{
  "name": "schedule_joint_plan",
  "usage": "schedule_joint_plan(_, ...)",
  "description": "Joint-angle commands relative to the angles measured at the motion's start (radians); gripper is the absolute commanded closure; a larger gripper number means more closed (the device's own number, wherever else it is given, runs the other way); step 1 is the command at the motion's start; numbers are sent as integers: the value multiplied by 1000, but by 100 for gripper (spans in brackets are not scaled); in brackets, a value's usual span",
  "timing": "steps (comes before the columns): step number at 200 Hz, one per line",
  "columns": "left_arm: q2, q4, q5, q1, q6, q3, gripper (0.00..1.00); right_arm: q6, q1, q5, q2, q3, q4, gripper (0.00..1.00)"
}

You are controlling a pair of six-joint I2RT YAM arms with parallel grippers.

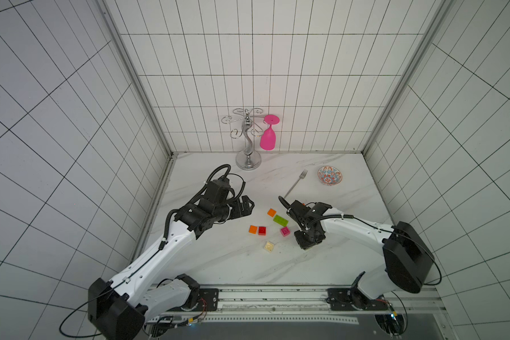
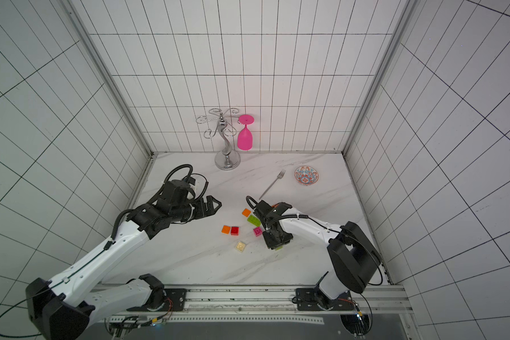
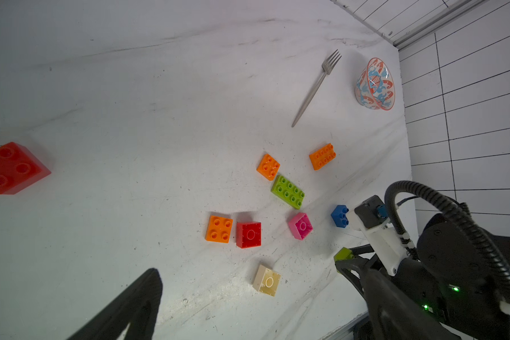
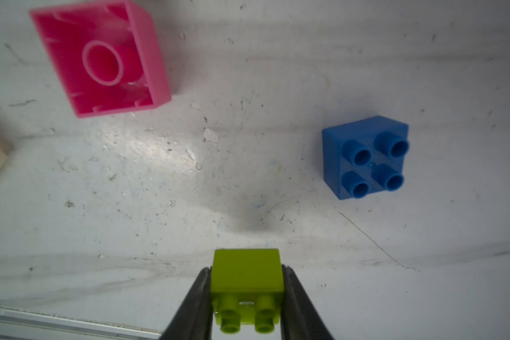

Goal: Assemble the letter r with lego
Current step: Adjust the lego brick at the center of the board.

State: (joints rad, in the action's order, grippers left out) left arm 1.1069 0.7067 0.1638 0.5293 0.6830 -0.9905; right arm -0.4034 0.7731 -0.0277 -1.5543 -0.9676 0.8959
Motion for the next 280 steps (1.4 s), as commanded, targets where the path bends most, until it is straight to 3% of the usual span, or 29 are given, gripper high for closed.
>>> schedule_joint_plan(1,1,-10,-36,2,-13,4,1,-30,5,-8,-35,28,-25,96)
schedule_joint_plan(43,8,-11,-29,3,-7,10,1,-37,3,14,-60,56,-62,73)
schedule_joint_plan(68,14,-10,-28,3,-7,19,1,-37,4,28,-68,63,-73,65)
schedule_joint_plan(114,22,-13,-23,2,-4,34,1,-40,0,15,-20,54,-55,35)
schedule_joint_plan(139,39,-18,-31,14,-13,35,3,-39,-2,16,52,46,-63,34)
schedule_joint_plan(154,73,-19,-95,76,-26,23,6,-57,-31,55,135,64,-104,35)
schedule_joint_plan(195,318,-40,-255,343,-132,-85,20,-155,-340,468,407,216,-304,38)
schedule_joint_plan(226,571,9,-344,479,-278,-246,24,-185,-530,607,537,261,-301,40)
schedule_joint_plan(248,694,19,-363,506,-350,-334,28,-172,-601,648,582,265,-267,41)
schedule_joint_plan(280,790,48,-327,500,-425,-423,34,-160,-619,656,611,267,-234,42)
